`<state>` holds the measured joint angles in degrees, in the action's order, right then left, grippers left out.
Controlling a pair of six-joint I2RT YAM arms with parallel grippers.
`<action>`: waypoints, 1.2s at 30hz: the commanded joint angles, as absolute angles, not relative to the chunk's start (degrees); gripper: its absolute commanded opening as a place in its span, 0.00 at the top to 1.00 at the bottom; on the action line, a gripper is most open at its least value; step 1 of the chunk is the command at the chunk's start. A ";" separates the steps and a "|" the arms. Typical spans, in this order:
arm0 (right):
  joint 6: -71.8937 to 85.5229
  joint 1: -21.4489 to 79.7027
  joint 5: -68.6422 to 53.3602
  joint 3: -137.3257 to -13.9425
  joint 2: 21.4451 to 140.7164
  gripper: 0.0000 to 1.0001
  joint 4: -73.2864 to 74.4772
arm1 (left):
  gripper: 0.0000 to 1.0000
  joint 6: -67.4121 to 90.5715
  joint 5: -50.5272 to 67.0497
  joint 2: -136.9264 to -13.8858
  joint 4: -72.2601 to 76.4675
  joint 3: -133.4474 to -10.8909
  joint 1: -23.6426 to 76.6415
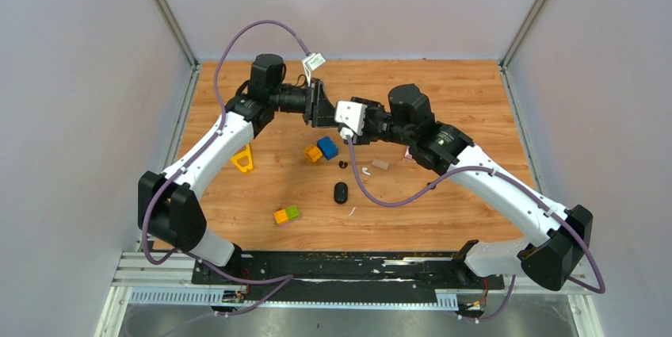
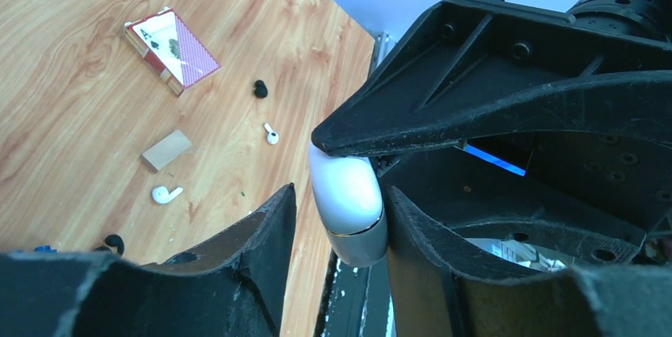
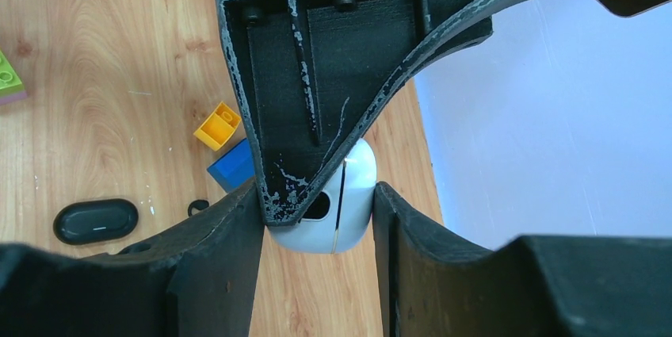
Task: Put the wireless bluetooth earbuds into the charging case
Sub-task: Pass from the right arm to the left, then pass from the left arm to the right
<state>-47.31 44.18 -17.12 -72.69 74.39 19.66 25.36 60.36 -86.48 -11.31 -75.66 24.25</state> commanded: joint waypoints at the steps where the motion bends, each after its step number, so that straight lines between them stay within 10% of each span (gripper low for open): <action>1: -47.80 44.60 -16.69 -74.11 73.92 0.69 16.08 | 0.49 26.15 62.27 -86.48 -8.85 -78.34 24.35; 19: -31.97 35.26 -32.50 -85.74 76.36 0.29 39.03 | 0.96 13.56 61.50 -85.78 -17.42 -80.42 24.31; 25: -26.91 24.23 -55.93 -106.22 90.38 0.38 63.38 | 0.99 6.16 60.78 -78.22 -6.66 -68.29 24.98; 36: -39.80 25.79 -57.03 -107.22 90.92 0.53 73.39 | 0.92 2.51 56.90 -71.41 28.37 -50.88 30.76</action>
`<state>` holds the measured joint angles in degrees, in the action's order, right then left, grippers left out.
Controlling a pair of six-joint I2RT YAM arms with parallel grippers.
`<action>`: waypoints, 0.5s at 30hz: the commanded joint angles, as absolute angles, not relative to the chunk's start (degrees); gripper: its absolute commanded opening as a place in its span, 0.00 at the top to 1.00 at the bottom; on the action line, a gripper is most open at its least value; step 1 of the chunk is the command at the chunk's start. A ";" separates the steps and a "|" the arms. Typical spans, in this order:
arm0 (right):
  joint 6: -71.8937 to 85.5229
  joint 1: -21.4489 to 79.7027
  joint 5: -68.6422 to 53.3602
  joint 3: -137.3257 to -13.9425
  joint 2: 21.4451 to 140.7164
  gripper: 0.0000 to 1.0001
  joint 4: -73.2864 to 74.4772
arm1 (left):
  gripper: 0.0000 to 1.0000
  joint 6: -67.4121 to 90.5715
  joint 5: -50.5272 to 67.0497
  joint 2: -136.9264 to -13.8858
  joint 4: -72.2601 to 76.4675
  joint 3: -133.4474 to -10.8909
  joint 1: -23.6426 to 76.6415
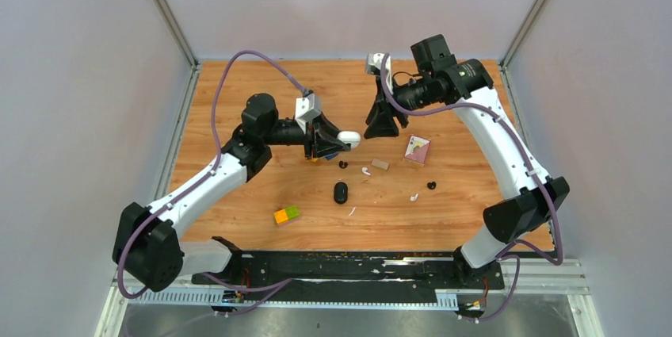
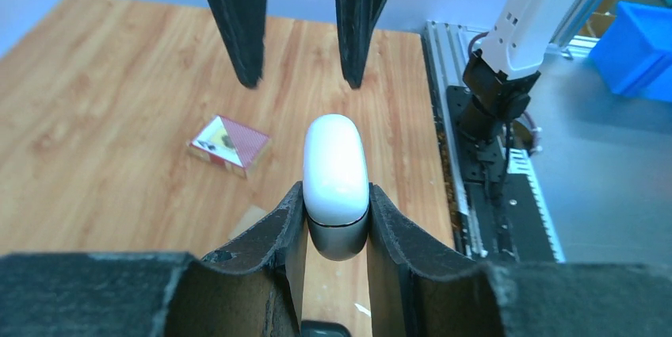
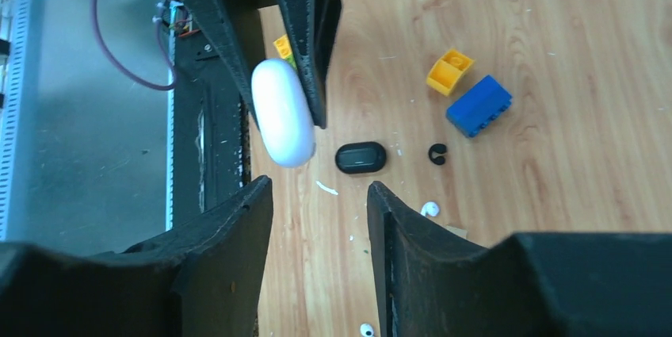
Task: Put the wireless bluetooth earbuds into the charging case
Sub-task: Pass from the left arm to the right
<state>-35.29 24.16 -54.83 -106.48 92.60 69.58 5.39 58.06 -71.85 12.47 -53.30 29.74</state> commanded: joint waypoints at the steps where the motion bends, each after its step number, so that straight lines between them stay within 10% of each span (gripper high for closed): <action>1: -40.78 26.53 -56.21 -106.81 90.72 0.54 73.47 | 0.91 1.98 56.27 -71.81 28.90 -50.61 31.50; 15: -46.46 32.32 -48.96 -107.20 90.45 0.67 74.92 | 0.92 2.60 55.07 -75.32 32.58 -51.44 35.18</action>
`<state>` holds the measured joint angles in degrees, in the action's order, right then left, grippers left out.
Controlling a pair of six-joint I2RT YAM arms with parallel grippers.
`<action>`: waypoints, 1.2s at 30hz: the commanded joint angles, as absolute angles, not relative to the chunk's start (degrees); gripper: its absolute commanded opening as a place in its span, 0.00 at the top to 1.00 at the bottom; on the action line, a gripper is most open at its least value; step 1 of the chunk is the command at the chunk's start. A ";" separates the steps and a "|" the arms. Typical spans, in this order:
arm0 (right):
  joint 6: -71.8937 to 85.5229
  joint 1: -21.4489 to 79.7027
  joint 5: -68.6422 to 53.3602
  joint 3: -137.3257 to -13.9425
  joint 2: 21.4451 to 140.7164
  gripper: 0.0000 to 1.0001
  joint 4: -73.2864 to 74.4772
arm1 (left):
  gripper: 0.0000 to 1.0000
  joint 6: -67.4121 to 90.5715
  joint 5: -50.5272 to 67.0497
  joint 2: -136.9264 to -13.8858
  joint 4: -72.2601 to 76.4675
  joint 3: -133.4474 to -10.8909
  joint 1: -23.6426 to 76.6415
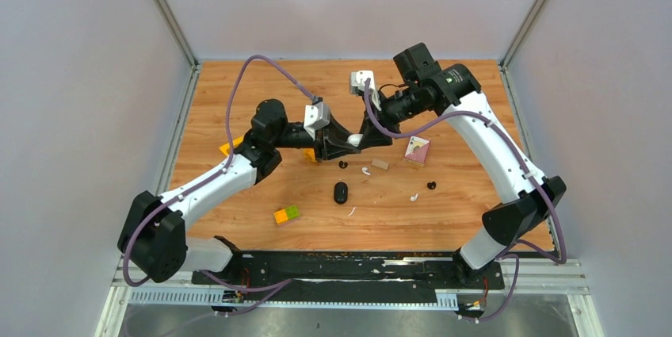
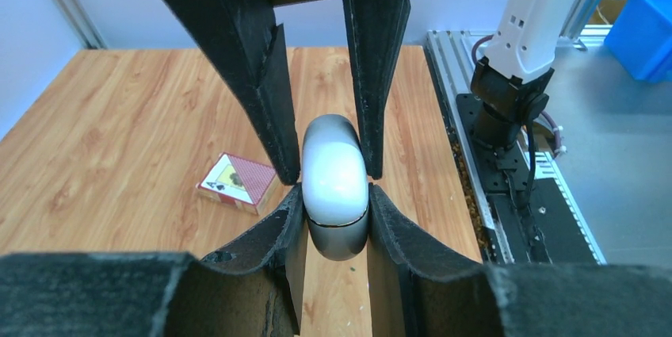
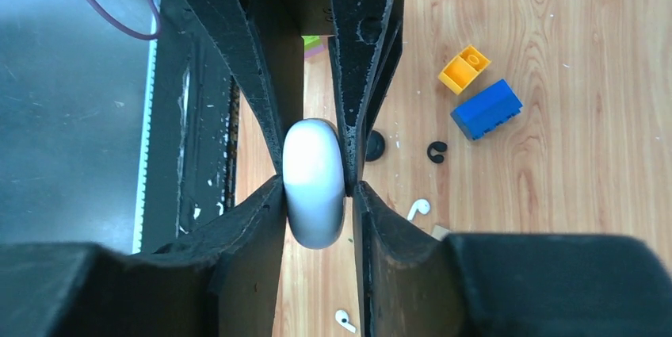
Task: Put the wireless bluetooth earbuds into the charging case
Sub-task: Pass from the left arm to the right, then pass from the right arm to the left
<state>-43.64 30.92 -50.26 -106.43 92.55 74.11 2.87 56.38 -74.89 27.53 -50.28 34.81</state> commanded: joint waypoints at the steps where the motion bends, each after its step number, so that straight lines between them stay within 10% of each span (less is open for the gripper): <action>1: -46.57 32.29 -48.49 -107.15 90.25 0.69 74.89 | 0.92 2.75 54.94 -75.31 32.58 -51.37 35.17; 8: -46.48 32.35 -45.77 -107.52 89.74 0.63 75.34 | 0.90 3.25 54.06 -75.20 32.52 -51.22 35.21; 12: -47.27 32.34 -46.01 -109.19 90.63 0.79 77.46 | 0.90 3.47 53.71 -75.51 32.41 -51.33 35.23; 21: -46.88 32.02 -45.58 -110.57 90.64 1.00 78.30 | 0.45 5.37 50.42 -76.17 32.03 -50.58 35.19; 36: -42.92 30.57 -42.98 -109.34 89.90 1.00 72.81 | 0.59 10.23 51.31 -78.45 34.03 -51.41 34.88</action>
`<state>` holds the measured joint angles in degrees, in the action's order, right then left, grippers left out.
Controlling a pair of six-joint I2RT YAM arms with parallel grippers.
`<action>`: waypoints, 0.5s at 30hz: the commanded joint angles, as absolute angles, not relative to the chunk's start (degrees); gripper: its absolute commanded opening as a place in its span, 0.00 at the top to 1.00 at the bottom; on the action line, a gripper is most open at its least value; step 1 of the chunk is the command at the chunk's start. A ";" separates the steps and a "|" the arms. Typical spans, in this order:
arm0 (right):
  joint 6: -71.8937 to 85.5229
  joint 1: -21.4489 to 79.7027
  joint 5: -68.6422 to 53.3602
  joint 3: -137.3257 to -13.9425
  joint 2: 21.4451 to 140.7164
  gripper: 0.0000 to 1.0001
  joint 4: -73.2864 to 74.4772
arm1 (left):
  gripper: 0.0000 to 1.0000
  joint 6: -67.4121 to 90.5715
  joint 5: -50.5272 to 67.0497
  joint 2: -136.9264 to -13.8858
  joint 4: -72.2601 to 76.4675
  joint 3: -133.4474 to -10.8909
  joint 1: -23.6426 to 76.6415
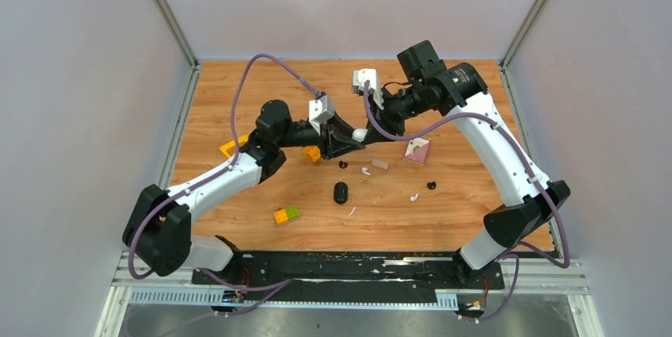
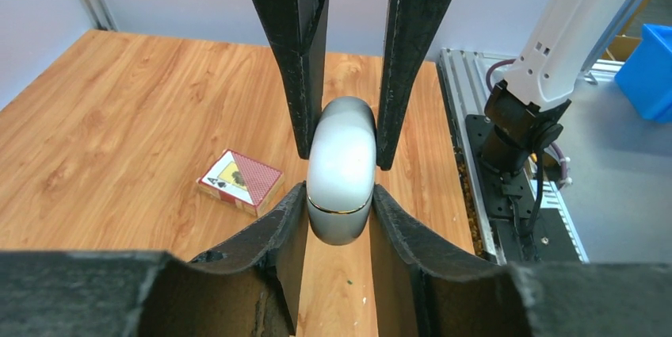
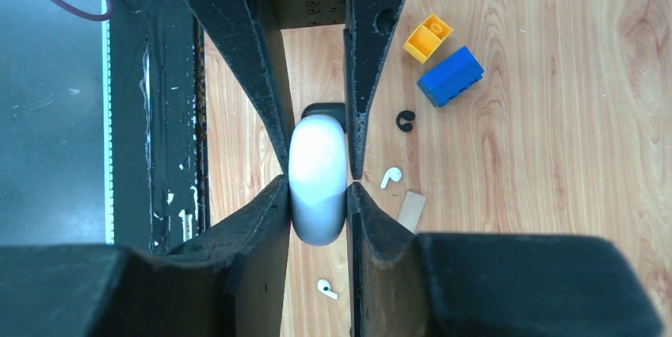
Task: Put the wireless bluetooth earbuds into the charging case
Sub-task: Pass from the right arm to the left
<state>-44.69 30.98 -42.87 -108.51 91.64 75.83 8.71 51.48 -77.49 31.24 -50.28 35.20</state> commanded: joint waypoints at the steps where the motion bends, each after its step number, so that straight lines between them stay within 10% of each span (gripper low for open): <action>1: -42.86 30.56 -43.00 -109.21 89.98 1.00 72.78 | 0.60 10.46 51.33 -78.55 34.24 -51.48 34.89; 15: -41.45 30.56 -41.95 -107.20 89.70 0.96 70.58 | 0.61 13.39 50.63 -79.02 36.27 -51.40 34.55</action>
<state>-43.40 30.65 -42.09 -107.92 91.61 74.15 11.62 51.48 -78.94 33.08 -50.28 34.83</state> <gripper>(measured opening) 0.284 0.379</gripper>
